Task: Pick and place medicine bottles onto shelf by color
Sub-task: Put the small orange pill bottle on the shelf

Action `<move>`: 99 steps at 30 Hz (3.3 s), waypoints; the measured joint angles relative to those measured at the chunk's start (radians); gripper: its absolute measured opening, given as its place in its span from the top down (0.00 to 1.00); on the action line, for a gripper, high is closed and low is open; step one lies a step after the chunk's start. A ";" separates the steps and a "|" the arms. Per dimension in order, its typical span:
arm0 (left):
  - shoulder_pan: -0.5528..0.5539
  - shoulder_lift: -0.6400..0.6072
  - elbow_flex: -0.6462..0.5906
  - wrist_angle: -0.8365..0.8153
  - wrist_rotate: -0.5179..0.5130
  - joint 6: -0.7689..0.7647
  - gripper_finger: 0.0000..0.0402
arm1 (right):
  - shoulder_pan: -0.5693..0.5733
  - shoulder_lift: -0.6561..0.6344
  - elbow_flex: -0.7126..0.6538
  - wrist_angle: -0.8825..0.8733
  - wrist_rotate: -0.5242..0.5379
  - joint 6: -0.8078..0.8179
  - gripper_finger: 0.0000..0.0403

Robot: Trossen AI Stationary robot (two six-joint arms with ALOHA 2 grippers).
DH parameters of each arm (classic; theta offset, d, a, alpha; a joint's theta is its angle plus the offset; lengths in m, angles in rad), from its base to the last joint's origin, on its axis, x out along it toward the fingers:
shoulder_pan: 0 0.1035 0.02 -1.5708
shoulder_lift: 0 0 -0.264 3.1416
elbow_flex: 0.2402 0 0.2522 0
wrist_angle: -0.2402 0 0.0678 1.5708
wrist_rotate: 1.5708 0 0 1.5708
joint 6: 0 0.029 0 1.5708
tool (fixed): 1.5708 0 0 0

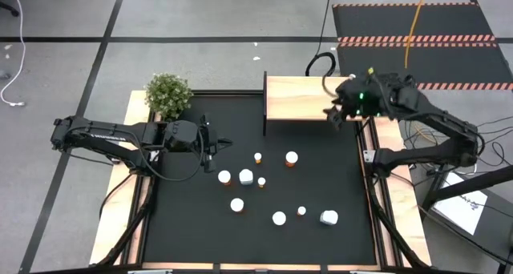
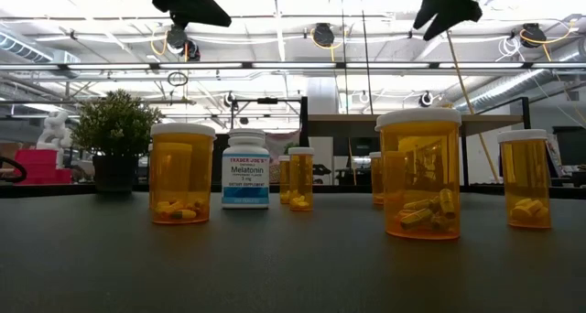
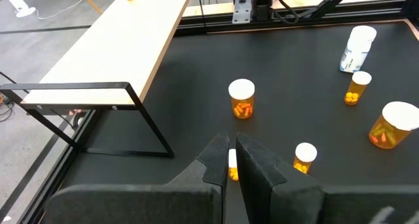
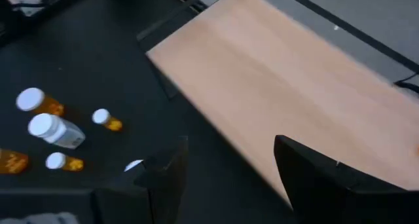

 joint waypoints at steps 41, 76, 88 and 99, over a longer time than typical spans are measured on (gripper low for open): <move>-0.038 0.270 0.087 0.057 0.023 0.002 0.46 | 0.421 -0.018 -0.567 0.765 0.000 -0.142 0.44; -0.074 0.693 0.263 0.043 0.240 0.015 0.28 | 0.421 -0.018 -0.567 0.783 0.001 -0.198 0.44; -0.075 0.733 0.262 0.067 0.201 0.015 0.36 | 0.421 -0.018 -0.567 0.787 0.002 -0.198 0.44; -0.075 0.755 0.263 0.080 0.200 0.041 0.37 | 0.421 -0.018 -0.567 0.787 0.002 -0.198 0.44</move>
